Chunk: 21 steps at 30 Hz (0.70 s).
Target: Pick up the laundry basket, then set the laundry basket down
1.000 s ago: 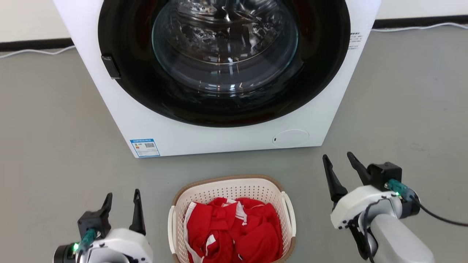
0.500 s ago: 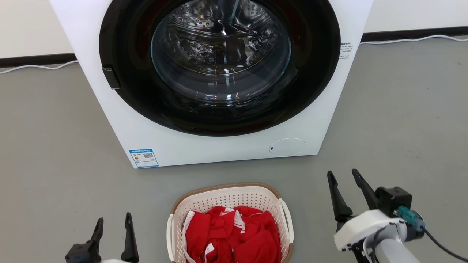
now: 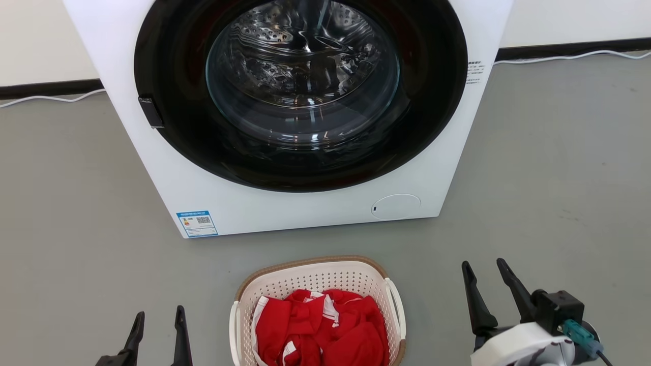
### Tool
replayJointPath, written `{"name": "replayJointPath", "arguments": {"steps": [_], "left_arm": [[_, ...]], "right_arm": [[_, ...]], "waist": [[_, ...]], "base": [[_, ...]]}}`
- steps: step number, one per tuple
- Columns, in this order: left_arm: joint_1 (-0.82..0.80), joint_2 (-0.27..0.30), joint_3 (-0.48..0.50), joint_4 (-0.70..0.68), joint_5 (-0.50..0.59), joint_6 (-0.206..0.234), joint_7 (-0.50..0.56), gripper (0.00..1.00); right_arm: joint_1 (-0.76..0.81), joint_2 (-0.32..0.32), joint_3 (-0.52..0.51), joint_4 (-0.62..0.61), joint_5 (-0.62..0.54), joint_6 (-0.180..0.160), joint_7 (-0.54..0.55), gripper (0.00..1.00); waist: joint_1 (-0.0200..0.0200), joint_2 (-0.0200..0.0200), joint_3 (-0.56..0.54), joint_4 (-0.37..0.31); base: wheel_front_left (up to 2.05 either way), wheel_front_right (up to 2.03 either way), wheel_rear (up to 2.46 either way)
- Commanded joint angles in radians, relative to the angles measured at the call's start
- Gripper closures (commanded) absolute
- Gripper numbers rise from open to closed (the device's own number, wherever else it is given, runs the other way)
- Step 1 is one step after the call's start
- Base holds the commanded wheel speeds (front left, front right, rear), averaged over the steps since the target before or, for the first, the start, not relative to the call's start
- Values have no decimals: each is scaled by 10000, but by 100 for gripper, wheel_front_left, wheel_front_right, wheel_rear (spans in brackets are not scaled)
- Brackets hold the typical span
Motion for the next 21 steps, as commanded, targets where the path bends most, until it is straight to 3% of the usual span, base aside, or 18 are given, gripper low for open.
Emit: {"name": "replayJointPath", "arguments": {"steps": [1, 8, 21], "left_arm": [[-38, 65, 263, -368, 40, 3, -118, 0], [508, 62, -97, -881, -154, 283, -118, 0], [563, 61, -191, -1016, -165, 340, -118, 0]], "right_arm": [[42, -9, 150, -367, -106, -9, -133, 0], [393, -9, 4, -875, -389, -9, -133, 0], [527, -9, -26, -1084, -513, -9, -133, 0]], "waist": [[0, -1, -14, -14], [0, -1, -60, -17], [0, -1, -34, -32]], "base": [[0, 0, 0], [0, 0, 0], [0, 0, 0]]}}
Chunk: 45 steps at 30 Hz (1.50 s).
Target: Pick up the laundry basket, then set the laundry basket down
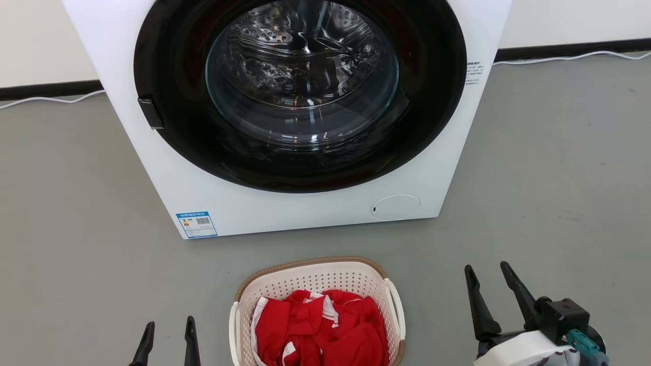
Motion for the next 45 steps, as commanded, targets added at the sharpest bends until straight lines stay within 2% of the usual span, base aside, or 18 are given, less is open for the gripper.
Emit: {"name": "replayJointPath", "arguments": {"steps": [1, 12, 15, 16, 23, 27, 32, 45], "left_arm": [[-123, 55, 304, -283, -39, 101, -91, 0], [-149, 55, 211, -235, -102, 70, -91, 0], [-177, 55, 176, -213, -152, -62, -91, 0], [-1, -2, -109, 0, -98, -56, 0, 100], [-23, -80, -117, 494, -378, -98, 99, 100], [-86, -55, -66, 501, -836, -140, 198, 100], [-188, -26, -4, 536, -1402, -192, 320, 100], [-456, 38, 170, 627, -2860, -334, 643, 100]], "right_arm": [[-93, -26, 222, -248, -90, -9, -133, 0], [-123, -26, 321, -226, -29, -9, -134, 0], [-135, -26, 319, -206, -32, -9, -134, 0], [-1, 0, 90, 8, 2, 0, 0, 100], [240, 82, 141, 379, 290, 0, 55, 100], [248, 47, 94, 323, 764, 0, 144, 100], [235, 9, 38, 280, 1348, -1, 255, 100], [211, -71, -131, 139, 2841, -2, 556, 100]], "waist": [[0, -1, -3, -16], [0, -1, -35, -33], [0, -1, -28, -24], [0, -1, -28, -25], [1, -1, -30, -12], [22, -1, -66, 8], [1, -1, -63, 33], [0, -1, -96, 96]], "base": [[0, 0, 0], [0, 0, 0], [0, 0, 0], [0, 0, 0], [0, 0, 0], [0, 0, 0], [0, 0, 0], [0, 0, 0]]}}
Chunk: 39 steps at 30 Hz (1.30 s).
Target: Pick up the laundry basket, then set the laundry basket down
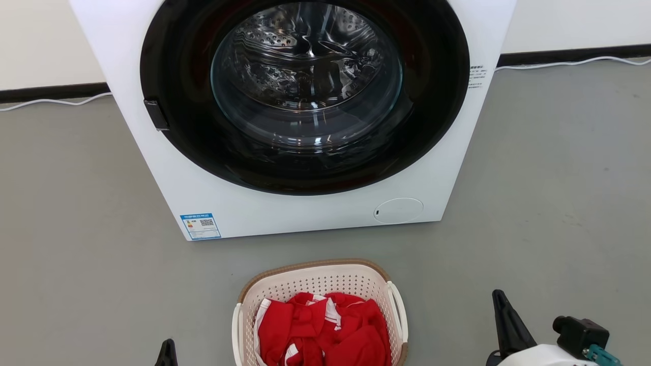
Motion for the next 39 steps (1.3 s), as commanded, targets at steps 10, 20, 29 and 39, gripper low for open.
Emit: {"name": "replayJointPath", "arguments": {"steps": [10, 20, 29, 39], "left_arm": [[-559, 145, 275, -162, -1265, -202, 285, 100], [-745, 177, 432, -131, -2373, -309, 551, 100], [-932, 204, 595, -96, -3464, -415, 822, 100], [-1121, 225, 767, -59, -4556, -522, 1100, 100]], "right_arm": [[-244, -177, -182, -420, 1324, -3, 314, 100], [-250, -217, -342, -539, 2453, -3, 571, 100], [-258, -247, -512, -655, 3562, -4, 834, 100], [-266, -272, -693, -771, 4669, -5, 1106, 100]], "waist": [[-2, -1, -29, 51], [-2, -1, -57, 100], [-2, -1, -84, 149], [-2, -1, -112, 198]], "base": [[0, 0, 0], [0, 0, 0], [0, 0, 0], [0, 0, 0]]}}
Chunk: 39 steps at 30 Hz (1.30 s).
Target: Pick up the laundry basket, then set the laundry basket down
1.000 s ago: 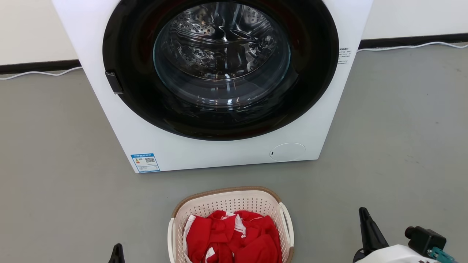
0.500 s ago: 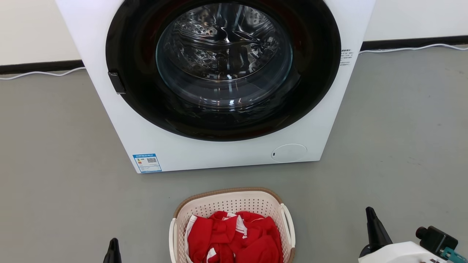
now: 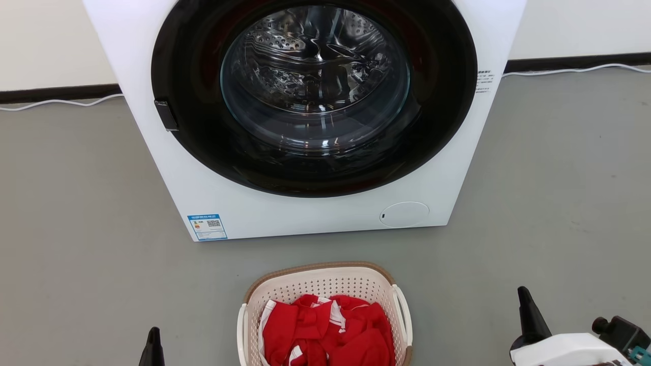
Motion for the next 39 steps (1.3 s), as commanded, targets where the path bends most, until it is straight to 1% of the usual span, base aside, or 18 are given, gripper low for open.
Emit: {"name": "replayJointPath", "arguments": {"steps": [1, 39], "left_arm": [[-499, 147, 259, -197, -312, -115, 85, 100], [-1203, 193, 941, -53, -4309, -510, 1150, 100]], "right_arm": [[-265, -168, -6, -319, 362, 11, 91, 100], [-300, -213, -738, -744, 4404, 8, 1148, 100]], "waist": [[-1, 0, -5, 8], [-1, 0, -109, 190]], "base": [[0, 0, 0], [0, 0, 0]]}}
